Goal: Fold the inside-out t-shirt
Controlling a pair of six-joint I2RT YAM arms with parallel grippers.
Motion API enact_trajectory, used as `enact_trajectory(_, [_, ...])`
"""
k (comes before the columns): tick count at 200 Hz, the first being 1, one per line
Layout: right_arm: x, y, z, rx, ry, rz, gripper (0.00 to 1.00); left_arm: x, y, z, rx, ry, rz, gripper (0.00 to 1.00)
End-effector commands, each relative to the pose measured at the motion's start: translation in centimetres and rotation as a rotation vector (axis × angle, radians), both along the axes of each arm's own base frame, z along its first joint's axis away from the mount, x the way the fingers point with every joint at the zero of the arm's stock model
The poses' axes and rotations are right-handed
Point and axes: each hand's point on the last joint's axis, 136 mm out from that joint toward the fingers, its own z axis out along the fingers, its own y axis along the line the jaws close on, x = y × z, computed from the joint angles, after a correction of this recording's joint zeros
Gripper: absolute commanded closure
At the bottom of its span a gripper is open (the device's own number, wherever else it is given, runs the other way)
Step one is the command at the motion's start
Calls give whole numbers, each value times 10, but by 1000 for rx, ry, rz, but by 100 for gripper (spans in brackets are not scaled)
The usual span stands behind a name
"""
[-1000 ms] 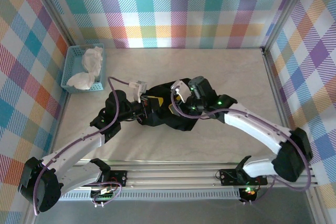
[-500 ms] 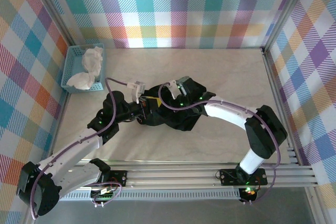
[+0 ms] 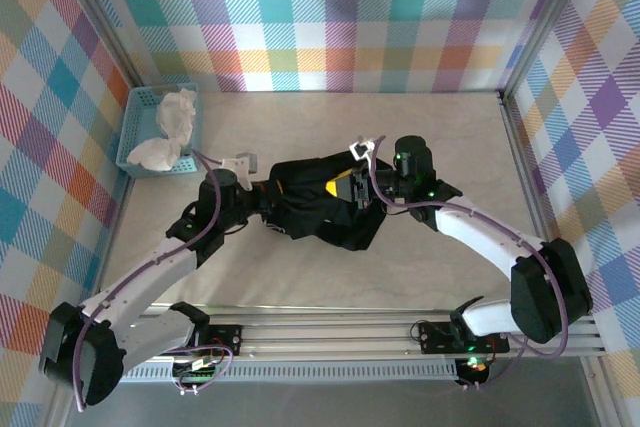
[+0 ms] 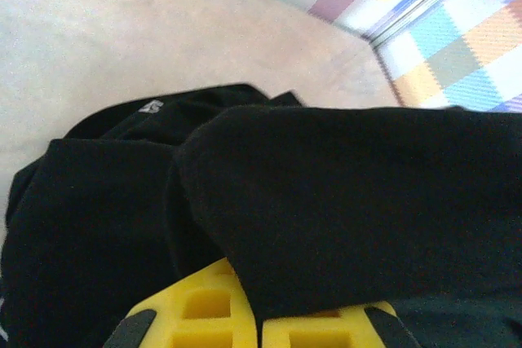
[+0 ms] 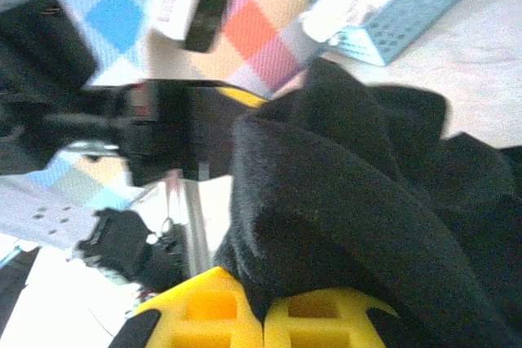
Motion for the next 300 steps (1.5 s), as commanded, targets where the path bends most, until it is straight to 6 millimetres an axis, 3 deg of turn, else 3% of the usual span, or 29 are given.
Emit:
enact_trajectory(1, [-18,5,27,108,-12,136,100,5,6,-6,67,27,10,88])
enact_trajectory(15, [-14,7,24,100,-3,135,100,2,3,-10,89,39,-17,81])
enact_trajectory(33, [-5,8,14,54,5,101,100,-4,6,-6,101,13,-17,63])
enact_trajectory(55, [0,7,5,-3,8,79,100,-18,10,9,141,-82,-30,47])
enact_trajectory(76, [-1,6,0,-51,-8,96,100,-32,-1,24,188,-180,-119,31])
enact_trajectory(117, [-7,4,-1,-118,-37,147,100,-52,-42,41,226,-296,-362,27])
enact_trajectory(149, [-8,2,0,-130,-48,155,100,-51,-68,39,236,-293,-482,37])
enact_trajectory(200, [-12,1,-5,-134,-39,172,100,-43,-90,35,200,-277,-552,56])
enact_trajectory(215, [-12,0,-6,-138,-39,168,100,-44,-98,36,175,-268,-586,68])
enact_trajectory(231, [-7,-4,-14,-189,-41,127,100,-44,-101,43,143,-265,-589,92])
enact_trajectory(240, [0,-9,-22,-247,-43,78,100,-45,-102,51,114,-264,-584,99])
enact_trajectory(254, [19,-24,-37,-371,-53,-64,86,-49,-102,64,46,-264,-577,100])
enact_trajectory(272, [51,-60,-53,-569,-47,-334,70,-51,-98,76,-52,-229,-524,100])
enact_trajectory(285, [52,-70,-54,-632,-76,-403,64,-51,-95,81,-126,-192,-486,100])
enact_trajectory(300, [42,-65,-47,-610,-128,-400,58,-48,-92,80,-192,-144,-441,100])
